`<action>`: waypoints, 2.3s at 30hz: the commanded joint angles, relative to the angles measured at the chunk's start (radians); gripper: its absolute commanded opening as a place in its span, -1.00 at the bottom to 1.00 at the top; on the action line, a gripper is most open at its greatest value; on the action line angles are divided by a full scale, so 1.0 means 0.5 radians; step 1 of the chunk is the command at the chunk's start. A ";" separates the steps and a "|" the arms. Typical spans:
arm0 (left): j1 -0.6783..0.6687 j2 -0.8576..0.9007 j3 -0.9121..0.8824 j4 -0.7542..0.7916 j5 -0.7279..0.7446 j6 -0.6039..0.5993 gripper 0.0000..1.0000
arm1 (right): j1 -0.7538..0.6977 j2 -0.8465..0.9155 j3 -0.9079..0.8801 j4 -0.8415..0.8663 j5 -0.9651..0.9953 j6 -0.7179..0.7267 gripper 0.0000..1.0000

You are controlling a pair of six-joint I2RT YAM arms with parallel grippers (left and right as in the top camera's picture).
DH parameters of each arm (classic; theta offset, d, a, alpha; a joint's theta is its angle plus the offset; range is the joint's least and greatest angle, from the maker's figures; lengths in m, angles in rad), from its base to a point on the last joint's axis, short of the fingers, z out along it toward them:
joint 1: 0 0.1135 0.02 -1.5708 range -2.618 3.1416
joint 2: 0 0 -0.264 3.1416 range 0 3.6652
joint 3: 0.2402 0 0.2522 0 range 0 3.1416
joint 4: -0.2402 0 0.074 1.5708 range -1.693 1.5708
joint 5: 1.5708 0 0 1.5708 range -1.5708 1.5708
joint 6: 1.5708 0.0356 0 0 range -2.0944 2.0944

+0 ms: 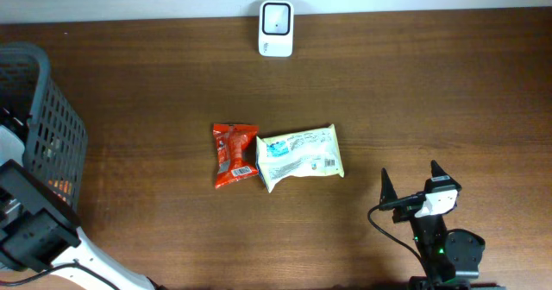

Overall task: Scan the item barcode
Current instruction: 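Reach into the basket and grasp the green Kleenex tissue pack, then place the tissue pack left of the red bag and release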

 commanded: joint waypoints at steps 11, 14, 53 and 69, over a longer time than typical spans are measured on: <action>-0.008 -0.557 0.431 -0.373 0.086 0.011 -0.93 | 0.012 -0.017 -0.011 -0.011 0.016 0.008 0.97; -0.017 -0.822 0.449 -0.369 0.156 0.011 -0.93 | 0.012 -0.017 -0.011 -0.011 0.016 0.008 0.97; -1.698 -0.291 -0.185 -0.988 -0.204 0.108 -0.92 | 0.012 -0.017 -0.011 -0.011 0.016 0.008 0.97; -2.017 -0.275 -0.483 -0.583 0.032 0.164 -0.88 | 0.012 -0.017 -0.011 -0.011 0.016 0.008 0.97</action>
